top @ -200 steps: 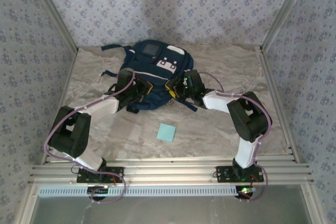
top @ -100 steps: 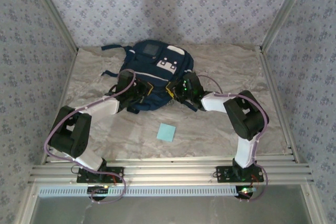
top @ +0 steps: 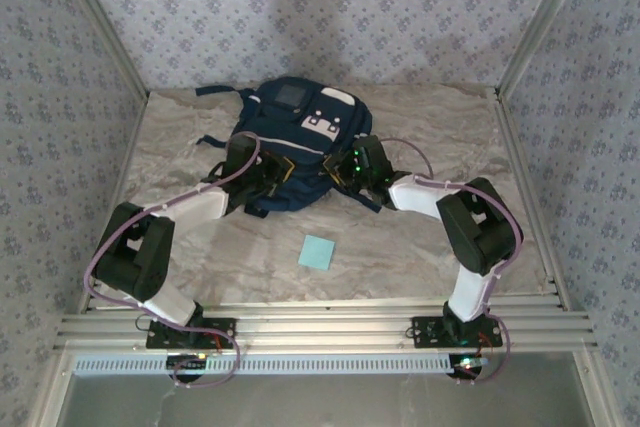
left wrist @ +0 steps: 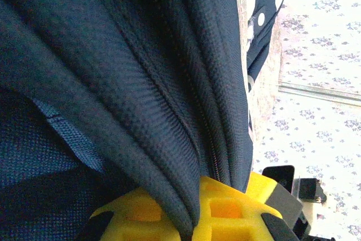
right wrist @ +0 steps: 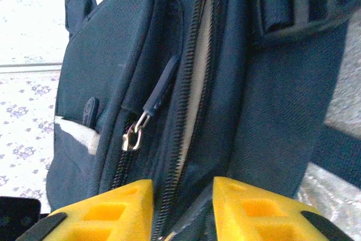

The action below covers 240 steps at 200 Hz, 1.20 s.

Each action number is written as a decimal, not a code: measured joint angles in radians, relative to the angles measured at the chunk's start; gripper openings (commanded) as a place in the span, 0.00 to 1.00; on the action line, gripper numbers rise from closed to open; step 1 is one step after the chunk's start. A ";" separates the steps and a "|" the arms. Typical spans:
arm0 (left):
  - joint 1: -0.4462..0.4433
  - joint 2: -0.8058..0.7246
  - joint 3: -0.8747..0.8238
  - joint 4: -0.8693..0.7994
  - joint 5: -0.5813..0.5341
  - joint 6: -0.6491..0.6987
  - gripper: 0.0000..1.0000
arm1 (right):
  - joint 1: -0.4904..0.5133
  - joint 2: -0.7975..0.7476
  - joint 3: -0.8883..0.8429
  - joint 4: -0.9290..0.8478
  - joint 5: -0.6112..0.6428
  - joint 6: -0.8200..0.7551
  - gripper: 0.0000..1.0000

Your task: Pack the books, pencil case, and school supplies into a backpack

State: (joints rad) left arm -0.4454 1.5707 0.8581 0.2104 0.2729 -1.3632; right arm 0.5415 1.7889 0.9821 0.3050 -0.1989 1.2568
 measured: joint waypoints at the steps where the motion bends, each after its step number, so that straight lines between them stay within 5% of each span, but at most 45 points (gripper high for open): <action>1: 0.000 0.000 0.000 0.000 0.000 0.000 0.00 | 0.000 0.000 0.000 0.000 0.000 -0.003 0.21; 24: 0.000 -0.001 0.000 0.000 0.000 0.000 0.00 | -0.006 0.000 0.000 -0.014 0.011 -0.016 0.02; 47: 0.000 -0.005 0.000 0.000 0.000 0.000 0.00 | -0.007 0.000 0.000 -0.026 0.021 -0.022 0.00; 86: 0.000 -0.005 0.000 0.001 0.000 0.000 0.00 | -0.006 -0.004 -0.010 -0.026 0.013 -0.002 0.31; 240: 0.000 -0.005 -0.013 0.026 -0.007 0.000 0.00 | 0.010 0.039 -0.078 0.201 -0.045 0.294 0.34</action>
State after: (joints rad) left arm -0.4454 1.5654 0.8448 0.2363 0.2657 -1.3632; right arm 0.5514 1.8282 0.9039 0.5064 -0.2440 1.5513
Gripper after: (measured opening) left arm 0.064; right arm 0.327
